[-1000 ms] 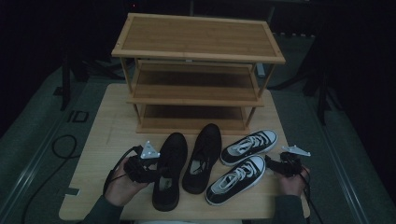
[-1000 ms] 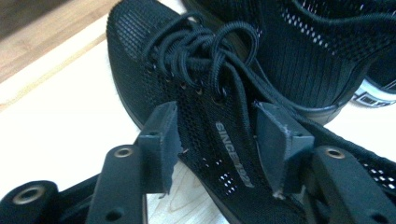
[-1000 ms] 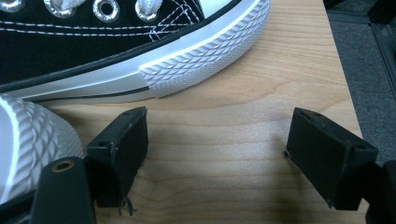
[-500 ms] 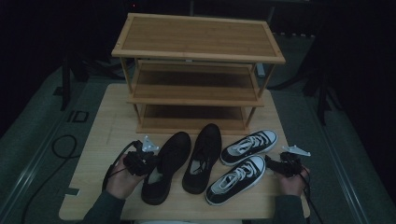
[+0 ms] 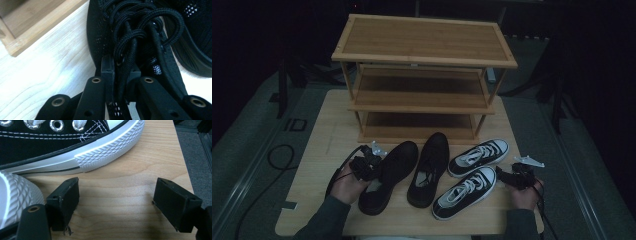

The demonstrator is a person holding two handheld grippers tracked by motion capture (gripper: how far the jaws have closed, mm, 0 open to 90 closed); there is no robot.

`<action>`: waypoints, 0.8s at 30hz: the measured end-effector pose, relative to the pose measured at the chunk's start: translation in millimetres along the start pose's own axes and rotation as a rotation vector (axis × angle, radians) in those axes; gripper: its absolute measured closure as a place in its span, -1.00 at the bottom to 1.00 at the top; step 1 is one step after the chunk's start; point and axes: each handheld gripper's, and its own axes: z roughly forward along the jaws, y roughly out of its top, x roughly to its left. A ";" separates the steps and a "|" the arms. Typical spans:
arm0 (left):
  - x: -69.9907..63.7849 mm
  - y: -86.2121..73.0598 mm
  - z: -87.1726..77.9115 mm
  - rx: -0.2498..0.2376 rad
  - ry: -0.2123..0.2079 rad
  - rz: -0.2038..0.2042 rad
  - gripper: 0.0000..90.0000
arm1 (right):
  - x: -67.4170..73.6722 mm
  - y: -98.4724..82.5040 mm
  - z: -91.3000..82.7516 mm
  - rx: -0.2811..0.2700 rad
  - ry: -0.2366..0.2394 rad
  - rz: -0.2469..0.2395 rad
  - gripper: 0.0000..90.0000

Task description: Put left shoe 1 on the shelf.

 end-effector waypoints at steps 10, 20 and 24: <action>10.8 -2.9 -3.1 -0.036 -0.049 -0.067 0.95 | 0.0 0.0 0.0 0.000 0.000 0.000 -0.54; 26.3 -5.4 -3.6 -0.056 -0.078 -0.114 0.96 | 0.0 0.0 0.0 0.000 0.000 0.000 -0.54; 29.8 -4.8 -6.3 -0.070 -0.073 -0.122 0.96 | 0.0 0.0 0.0 0.000 0.000 0.000 -0.54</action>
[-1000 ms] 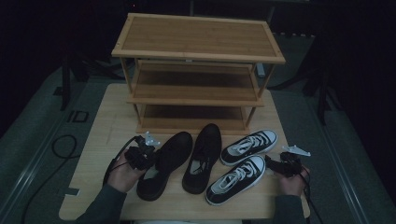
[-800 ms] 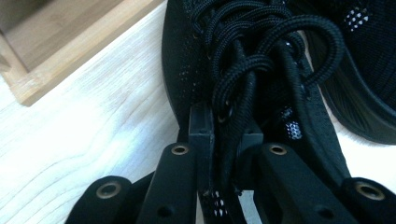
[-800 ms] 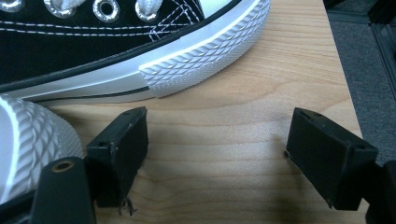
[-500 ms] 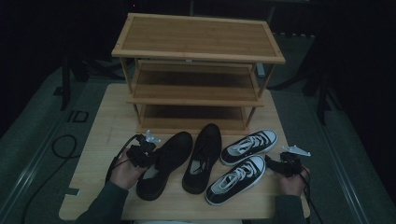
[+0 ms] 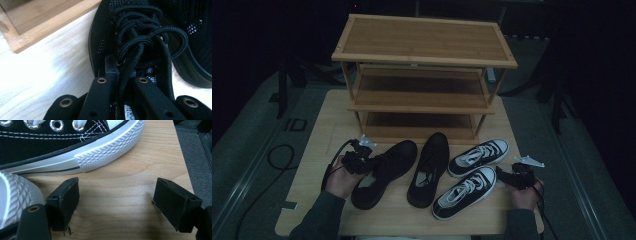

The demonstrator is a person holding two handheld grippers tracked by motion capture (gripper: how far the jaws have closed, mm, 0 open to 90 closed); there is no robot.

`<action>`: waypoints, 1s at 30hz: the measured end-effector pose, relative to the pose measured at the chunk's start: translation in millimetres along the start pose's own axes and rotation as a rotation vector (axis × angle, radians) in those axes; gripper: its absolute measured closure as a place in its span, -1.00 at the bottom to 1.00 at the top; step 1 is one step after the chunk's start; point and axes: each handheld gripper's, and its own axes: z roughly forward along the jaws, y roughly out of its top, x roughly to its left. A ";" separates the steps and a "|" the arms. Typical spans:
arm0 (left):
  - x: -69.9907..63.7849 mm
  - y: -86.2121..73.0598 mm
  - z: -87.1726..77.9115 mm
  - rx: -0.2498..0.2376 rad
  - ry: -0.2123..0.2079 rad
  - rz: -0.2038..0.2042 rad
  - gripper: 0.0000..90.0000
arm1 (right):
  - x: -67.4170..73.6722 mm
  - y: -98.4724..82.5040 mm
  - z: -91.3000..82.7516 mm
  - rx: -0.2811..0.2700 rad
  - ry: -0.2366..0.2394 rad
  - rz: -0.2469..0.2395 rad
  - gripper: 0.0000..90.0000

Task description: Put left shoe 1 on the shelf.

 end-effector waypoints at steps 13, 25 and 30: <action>10.8 9.7 -1.8 -0.031 0.042 -0.029 0.95 | 0.0 0.0 0.0 0.000 0.000 0.000 -0.54; 20.7 22.4 4.4 -0.039 0.079 -0.044 0.95 | 0.0 0.0 0.0 0.000 0.000 0.000 -0.54; 26.0 27.4 9.9 -0.043 0.095 -0.067 0.95 | 0.0 0.0 0.0 0.000 0.000 0.000 -0.54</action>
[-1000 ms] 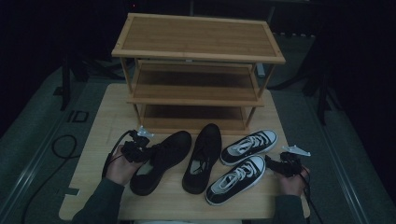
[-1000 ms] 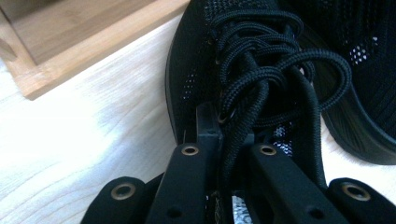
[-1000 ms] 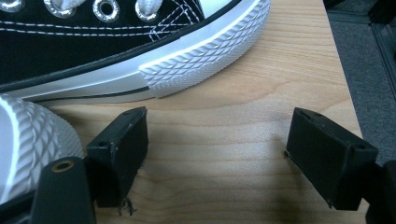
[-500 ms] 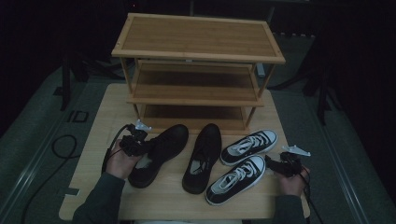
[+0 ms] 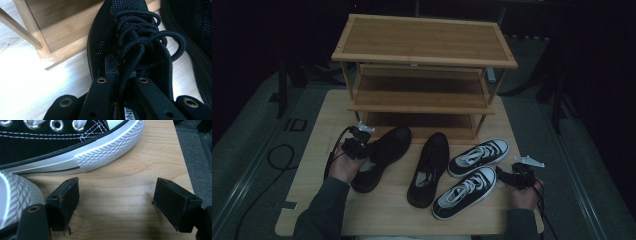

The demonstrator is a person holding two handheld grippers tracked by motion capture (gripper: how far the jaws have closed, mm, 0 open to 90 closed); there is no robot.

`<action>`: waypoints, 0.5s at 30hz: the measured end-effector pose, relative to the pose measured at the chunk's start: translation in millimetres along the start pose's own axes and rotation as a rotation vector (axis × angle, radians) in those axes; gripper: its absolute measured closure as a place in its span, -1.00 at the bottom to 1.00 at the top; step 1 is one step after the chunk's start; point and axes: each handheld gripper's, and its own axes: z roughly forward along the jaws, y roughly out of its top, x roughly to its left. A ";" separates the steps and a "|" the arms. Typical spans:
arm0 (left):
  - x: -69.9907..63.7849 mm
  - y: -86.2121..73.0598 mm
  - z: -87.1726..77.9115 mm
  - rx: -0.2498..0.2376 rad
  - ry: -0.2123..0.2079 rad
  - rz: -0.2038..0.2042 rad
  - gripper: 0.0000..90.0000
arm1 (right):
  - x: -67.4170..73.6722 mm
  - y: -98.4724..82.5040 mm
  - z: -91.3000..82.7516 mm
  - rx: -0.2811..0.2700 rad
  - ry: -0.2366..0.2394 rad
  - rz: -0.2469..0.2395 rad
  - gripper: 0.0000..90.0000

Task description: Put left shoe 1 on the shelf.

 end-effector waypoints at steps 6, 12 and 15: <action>3.0 8.3 7.4 -0.008 0.020 -0.014 0.95 | 0.0 0.1 0.2 0.000 0.001 0.000 -0.54; 6.8 17.5 14.3 -0.018 0.031 -0.038 0.95 | 0.0 0.2 0.2 0.000 0.001 0.000 -0.54; 7.7 21.6 18.1 -0.026 0.046 -0.055 0.95 | 0.0 0.2 0.2 0.000 0.001 0.000 -0.54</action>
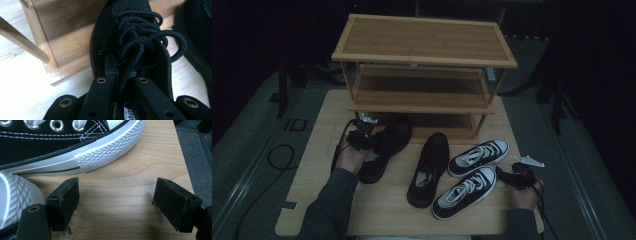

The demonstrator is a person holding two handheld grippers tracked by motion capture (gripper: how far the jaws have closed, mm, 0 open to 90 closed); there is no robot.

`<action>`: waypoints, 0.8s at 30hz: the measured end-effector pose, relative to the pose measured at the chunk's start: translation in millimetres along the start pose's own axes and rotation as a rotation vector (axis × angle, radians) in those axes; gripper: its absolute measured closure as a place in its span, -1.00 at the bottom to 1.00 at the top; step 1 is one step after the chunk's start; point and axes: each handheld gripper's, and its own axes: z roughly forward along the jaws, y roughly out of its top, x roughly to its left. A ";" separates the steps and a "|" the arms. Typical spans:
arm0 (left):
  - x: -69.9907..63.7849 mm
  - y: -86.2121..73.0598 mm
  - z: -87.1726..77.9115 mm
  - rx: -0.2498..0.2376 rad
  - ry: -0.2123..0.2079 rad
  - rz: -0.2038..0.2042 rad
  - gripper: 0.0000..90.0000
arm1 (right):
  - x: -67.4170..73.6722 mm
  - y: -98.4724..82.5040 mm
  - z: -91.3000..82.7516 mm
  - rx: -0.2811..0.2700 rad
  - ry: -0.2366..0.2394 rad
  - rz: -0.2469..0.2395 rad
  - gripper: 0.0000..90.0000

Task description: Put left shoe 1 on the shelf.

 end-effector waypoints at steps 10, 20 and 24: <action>-1.6 8.9 11.4 -0.039 0.081 -0.087 0.95 | 0.0 0.1 0.1 0.000 0.000 -0.001 -0.54; -4.5 14.2 18.1 -0.064 0.145 -0.121 0.94 | -0.1 0.3 0.3 0.000 0.001 -0.003 -0.54; -4.1 14.0 20.3 -0.056 0.160 -0.118 0.93 | -0.1 0.3 0.3 0.000 0.001 -0.003 -0.54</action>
